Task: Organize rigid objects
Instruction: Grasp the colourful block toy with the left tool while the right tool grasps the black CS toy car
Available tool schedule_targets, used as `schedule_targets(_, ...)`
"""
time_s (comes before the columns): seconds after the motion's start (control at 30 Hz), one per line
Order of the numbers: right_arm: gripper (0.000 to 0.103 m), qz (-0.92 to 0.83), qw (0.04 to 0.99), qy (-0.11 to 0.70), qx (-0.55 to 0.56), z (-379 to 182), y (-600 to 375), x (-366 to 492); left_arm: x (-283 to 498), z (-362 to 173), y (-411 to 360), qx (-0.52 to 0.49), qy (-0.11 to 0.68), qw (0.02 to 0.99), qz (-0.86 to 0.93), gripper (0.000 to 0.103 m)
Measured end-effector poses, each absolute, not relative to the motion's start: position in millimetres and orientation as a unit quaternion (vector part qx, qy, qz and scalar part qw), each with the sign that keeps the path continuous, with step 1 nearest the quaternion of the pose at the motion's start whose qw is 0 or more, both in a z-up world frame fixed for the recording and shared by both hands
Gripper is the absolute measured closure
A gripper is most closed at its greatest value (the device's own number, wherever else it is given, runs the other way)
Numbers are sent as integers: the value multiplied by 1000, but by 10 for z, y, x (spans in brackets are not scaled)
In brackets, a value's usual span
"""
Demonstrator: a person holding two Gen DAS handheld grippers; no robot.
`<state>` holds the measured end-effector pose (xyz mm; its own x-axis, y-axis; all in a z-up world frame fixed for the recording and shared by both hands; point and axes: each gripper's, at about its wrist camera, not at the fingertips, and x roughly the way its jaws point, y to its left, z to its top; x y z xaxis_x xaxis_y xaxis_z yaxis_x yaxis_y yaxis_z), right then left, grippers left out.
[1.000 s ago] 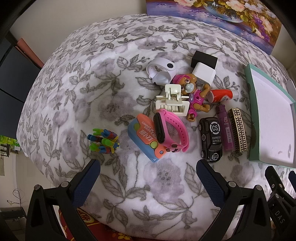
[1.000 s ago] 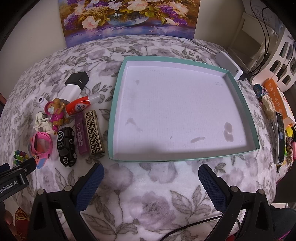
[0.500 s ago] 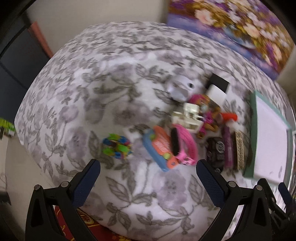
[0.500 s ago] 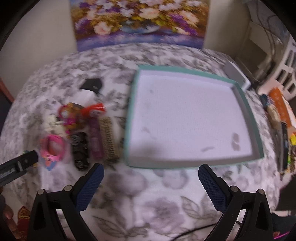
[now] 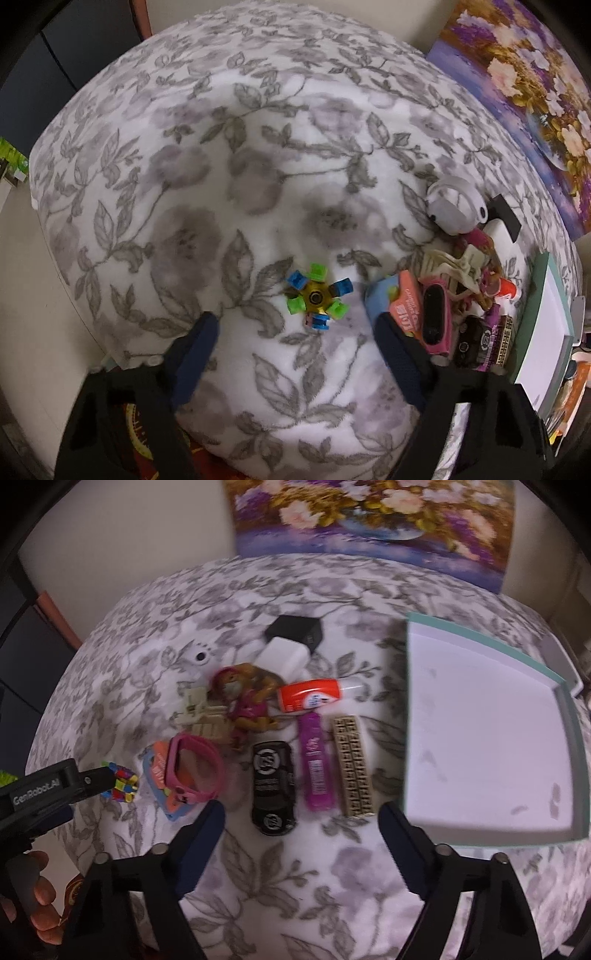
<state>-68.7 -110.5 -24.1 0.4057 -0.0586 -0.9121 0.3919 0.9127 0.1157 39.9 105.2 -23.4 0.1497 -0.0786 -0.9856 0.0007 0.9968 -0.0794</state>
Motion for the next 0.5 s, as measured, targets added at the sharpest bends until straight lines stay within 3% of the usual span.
schedule_targets(0.17,44,-114,814,549,154,-350,-1002,-570,443,-336,990,-27,655,754,-29,31)
schedule_targets(0.23,55,-109,808,558,152,-388,-985,-533,495,-373,975,-26,653,756,-30,40)
schedule_targets(0.4,65,-104,798,574,149,-511,-947,-440,644,-524,873,-31,661,749,-41,58)
schedule_targets(0.5,65,-102,796,579,145,-577,-933,-399,701,-590,800,-27,662,748,-47,65)
